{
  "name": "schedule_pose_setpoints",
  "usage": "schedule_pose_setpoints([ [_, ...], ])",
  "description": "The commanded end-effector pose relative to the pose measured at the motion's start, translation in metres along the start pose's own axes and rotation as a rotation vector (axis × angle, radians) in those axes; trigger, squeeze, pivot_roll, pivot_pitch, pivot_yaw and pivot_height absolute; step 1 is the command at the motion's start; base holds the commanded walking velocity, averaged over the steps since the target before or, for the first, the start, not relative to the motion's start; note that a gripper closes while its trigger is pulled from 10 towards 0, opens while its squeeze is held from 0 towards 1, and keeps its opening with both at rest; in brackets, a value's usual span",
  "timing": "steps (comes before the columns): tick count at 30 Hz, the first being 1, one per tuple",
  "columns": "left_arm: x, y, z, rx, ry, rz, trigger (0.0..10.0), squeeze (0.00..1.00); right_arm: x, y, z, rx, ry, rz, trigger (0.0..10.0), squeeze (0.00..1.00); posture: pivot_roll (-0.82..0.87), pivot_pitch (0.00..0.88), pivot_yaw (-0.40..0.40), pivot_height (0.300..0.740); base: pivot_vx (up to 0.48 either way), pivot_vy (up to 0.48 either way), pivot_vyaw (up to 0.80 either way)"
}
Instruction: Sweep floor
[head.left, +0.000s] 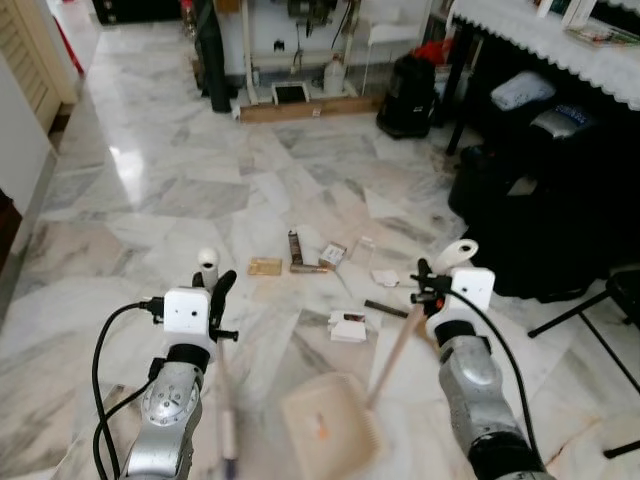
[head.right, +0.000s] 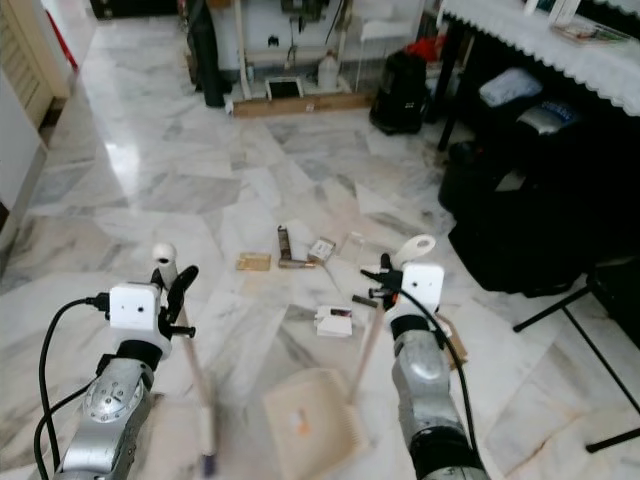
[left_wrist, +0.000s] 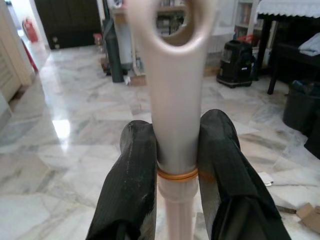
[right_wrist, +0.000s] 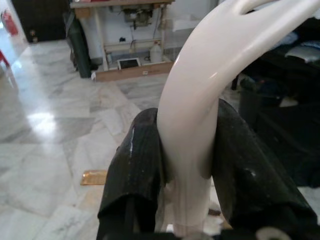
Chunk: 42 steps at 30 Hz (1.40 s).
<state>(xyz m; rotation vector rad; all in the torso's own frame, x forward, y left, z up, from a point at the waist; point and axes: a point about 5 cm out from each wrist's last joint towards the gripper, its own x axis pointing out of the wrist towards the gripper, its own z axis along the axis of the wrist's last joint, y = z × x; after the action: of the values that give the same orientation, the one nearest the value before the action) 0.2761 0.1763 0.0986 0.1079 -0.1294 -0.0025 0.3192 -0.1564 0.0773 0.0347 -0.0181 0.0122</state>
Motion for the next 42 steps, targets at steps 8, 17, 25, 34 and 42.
schedule_pose_setpoints([
  [8,0.0033,0.0015,0.0084,0.010,-0.041,0.002,10.0,0.00,0.0048,0.0073,0.0105,0.034,-0.049,0.012,10.0,0.00,0.10,0.034,-0.037,0.740,0.355,0.000,0.00],
  [17,0.0036,0.0012,0.0084,0.009,-0.042,0.000,10.0,0.00,0.0044,0.0102,0.0127,-0.009,-0.069,0.048,10.0,0.00,0.10,0.027,-0.038,0.740,0.356,0.000,0.10],
  [25,0.0038,0.0003,0.0081,0.009,-0.043,-0.004,10.0,0.00,0.0043,0.0119,0.0118,0.002,-0.065,0.057,10.0,0.00,0.10,0.015,-0.039,0.740,0.355,0.000,0.50],
  [34,0.0040,-0.0005,0.0078,0.008,-0.044,-0.011,10.0,0.00,0.0044,0.0130,0.0117,0.001,-0.068,0.060,10.0,0.00,0.10,0.003,-0.036,0.740,0.357,0.000,0.00],
  [42,0.0039,-0.0005,0.0078,0.010,-0.045,-0.014,10.0,0.00,0.0043,0.0139,0.0113,0.008,-0.067,0.060,10.0,0.00,0.10,0.000,-0.034,0.740,0.356,0.000,0.00],
])
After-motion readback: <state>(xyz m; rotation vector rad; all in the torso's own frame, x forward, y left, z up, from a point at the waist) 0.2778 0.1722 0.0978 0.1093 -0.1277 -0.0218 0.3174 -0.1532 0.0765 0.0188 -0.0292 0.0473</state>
